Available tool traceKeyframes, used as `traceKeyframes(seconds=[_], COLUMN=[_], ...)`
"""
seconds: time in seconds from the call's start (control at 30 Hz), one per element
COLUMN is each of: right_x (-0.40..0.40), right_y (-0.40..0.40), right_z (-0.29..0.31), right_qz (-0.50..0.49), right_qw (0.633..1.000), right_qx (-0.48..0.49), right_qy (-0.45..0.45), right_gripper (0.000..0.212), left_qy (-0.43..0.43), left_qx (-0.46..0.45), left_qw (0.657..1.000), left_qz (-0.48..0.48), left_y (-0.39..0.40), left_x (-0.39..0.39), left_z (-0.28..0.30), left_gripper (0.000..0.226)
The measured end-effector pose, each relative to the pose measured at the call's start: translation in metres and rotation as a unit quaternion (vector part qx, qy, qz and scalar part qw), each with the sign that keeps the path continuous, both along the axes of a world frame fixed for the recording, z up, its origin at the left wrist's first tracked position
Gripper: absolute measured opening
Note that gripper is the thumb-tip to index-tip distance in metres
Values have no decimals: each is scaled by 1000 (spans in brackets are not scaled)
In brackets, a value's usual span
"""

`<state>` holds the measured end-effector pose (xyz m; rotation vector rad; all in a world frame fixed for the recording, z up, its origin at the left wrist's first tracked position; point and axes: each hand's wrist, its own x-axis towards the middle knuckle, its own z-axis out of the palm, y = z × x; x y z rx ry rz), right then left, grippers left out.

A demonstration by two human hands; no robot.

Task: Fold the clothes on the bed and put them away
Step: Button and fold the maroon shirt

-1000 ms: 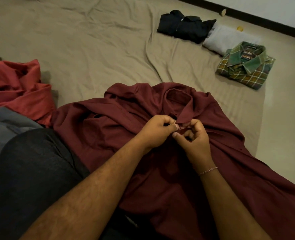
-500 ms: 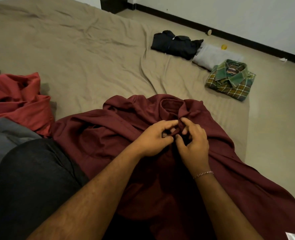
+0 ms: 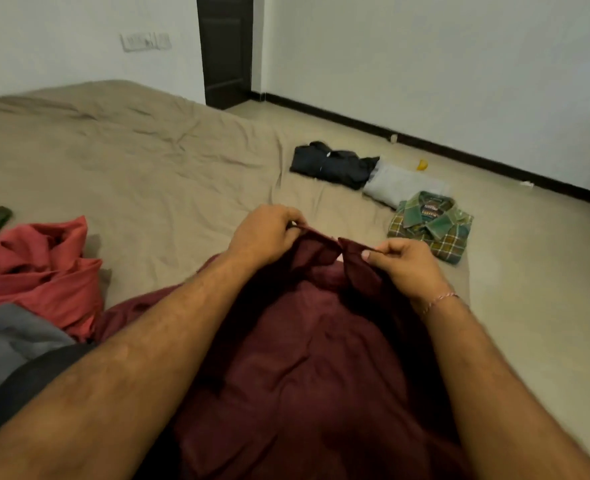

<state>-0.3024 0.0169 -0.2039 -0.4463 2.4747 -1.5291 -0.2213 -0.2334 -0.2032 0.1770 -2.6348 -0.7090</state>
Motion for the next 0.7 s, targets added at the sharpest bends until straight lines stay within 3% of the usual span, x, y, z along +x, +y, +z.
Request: traceKeyframes(seconds=[0.13,0.23,0.3,0.43,0.57,0.7], right_x=[-9,40,75,134,153,151], right_y=[-3,11,24,38,43,47], right_z=[34,22,-4,-43,-52,-49], right_qz=[-60,-79,-70,-12,-14,-8], right_qw=[986,968,976,999,994,965], right_qx=[40,151,158,-14,-85,-215], right_qy=[148,184,133,-46,-73,-149], right_gripper=[9,14,22,24,45,24], left_qy=[108,150,169,175,197,227], left_qx=[13,9,43,66,15,4], left_qw=[994,988,984,980,974,967], left_qz=[-8,-29,-32,-73,-109,-116], left_y=[12,35,51,74,84,94], left_x=[-5,38,74,116,115,115], left_z=[36,9,-26,-60,-56,-68], left_gripper=[21,17,19,22,19,13])
